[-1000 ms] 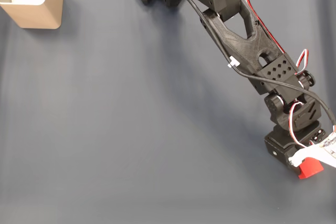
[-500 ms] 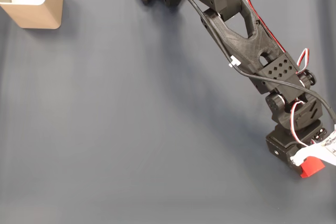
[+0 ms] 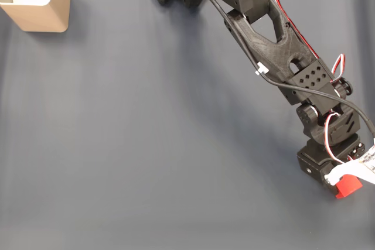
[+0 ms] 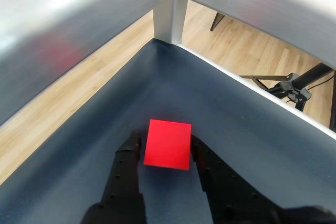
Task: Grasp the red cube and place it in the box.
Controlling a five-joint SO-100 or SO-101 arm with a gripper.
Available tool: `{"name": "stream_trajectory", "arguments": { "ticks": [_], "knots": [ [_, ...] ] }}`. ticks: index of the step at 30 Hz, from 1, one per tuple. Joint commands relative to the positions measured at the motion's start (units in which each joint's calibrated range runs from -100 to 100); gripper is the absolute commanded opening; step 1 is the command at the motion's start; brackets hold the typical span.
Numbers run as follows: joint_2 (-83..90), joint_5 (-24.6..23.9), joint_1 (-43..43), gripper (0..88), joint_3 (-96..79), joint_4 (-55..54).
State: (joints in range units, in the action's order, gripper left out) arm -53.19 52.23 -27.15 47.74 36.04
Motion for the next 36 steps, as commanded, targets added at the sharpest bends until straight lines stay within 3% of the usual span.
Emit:
{"name": "stream_trajectory", "arguments": {
  "ticks": [1, 13, 25, 36],
  "knots": [
    [1.72, 0.73, -0.19, 14.7, 2.63, -0.79],
    [6.05, 2.88, -0.19, 3.9, -3.67, -0.05],
    [17.32, 1.42, 0.16, 0.6, -14.07, 4.13],
    [39.15, -0.24, 5.42, 0.0, -31.95, 9.78]
  ]
}}
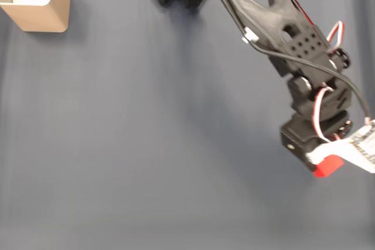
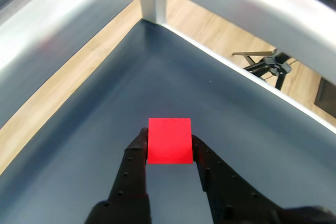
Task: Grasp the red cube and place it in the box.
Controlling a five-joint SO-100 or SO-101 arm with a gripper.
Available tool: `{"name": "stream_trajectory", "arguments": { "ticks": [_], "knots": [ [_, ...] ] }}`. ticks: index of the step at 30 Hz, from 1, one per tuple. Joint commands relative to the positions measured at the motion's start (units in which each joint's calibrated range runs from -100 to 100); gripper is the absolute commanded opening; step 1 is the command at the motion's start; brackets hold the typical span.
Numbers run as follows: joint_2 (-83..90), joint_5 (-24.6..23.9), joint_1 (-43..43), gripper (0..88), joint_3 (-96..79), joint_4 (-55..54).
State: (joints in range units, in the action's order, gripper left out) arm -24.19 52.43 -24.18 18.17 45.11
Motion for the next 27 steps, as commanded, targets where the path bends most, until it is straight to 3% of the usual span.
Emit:
{"name": "stream_trajectory", "arguments": {
  "ticks": [1, 16, 27],
  "knots": [
    [12.05, -0.68, 3.02, 0.0, -4.03, 1.12],
    [35.8, -2.15, 15.09, 0.0, -22.19, 4.56],
    [49.32, -0.2, 31.0, 0.0, -34.96, 4.56]
  ]
}}
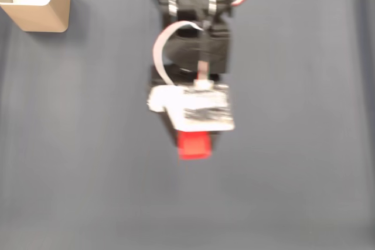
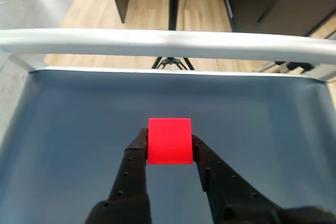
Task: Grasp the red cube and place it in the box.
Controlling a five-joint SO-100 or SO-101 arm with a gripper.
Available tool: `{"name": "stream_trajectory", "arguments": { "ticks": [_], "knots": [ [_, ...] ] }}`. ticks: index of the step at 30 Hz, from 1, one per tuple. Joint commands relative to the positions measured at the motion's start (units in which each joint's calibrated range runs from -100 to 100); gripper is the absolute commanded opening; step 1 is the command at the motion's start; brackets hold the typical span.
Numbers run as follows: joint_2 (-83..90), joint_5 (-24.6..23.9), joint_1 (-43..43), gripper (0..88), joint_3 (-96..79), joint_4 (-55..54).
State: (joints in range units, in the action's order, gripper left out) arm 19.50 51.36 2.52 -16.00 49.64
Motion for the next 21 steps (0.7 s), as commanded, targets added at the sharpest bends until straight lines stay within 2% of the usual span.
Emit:
{"name": "stream_trajectory", "arguments": {
  "ticks": [1, 12, 21],
  "knots": [
    [6.67, 1.12, 5.93, 0.0, -1.88, 0.03],
    [15.86, 2.74, 23.54, 0.1, -7.54, 0.28],
    [23.05, 0.24, 33.56, 0.0, -11.37, 4.21]
  ]
}}
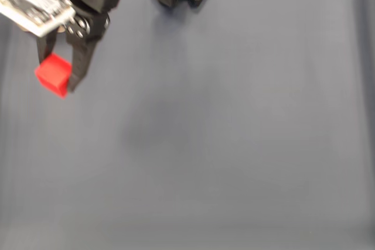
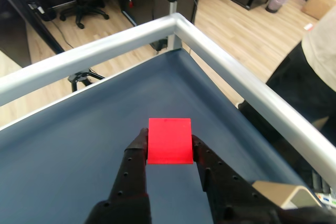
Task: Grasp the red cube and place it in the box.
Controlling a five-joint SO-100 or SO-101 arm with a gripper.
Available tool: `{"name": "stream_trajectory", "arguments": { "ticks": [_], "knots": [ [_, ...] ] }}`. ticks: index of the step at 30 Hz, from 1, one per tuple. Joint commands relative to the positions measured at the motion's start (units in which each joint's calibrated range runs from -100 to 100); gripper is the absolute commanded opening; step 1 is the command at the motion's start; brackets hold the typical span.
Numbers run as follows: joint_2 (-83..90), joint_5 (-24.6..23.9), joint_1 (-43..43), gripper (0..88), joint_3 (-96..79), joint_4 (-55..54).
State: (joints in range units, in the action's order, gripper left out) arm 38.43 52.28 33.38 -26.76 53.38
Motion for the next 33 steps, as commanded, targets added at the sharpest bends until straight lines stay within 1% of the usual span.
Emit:
{"name": "stream_trajectory", "arguments": {
  "ticks": [1, 10, 18, 33],
  "knots": [
    [5.16, -0.83, 3.55, 0.0, -1.52, 0.47],
    [13.13, -1.22, 11.65, 0.0, -8.27, 1.86],
    [14.52, -1.47, 19.17, 0.0, -9.46, 3.01],
    [16.51, -2.98, 27.2, 0.0, -9.46, 5.14]
  ]
}}
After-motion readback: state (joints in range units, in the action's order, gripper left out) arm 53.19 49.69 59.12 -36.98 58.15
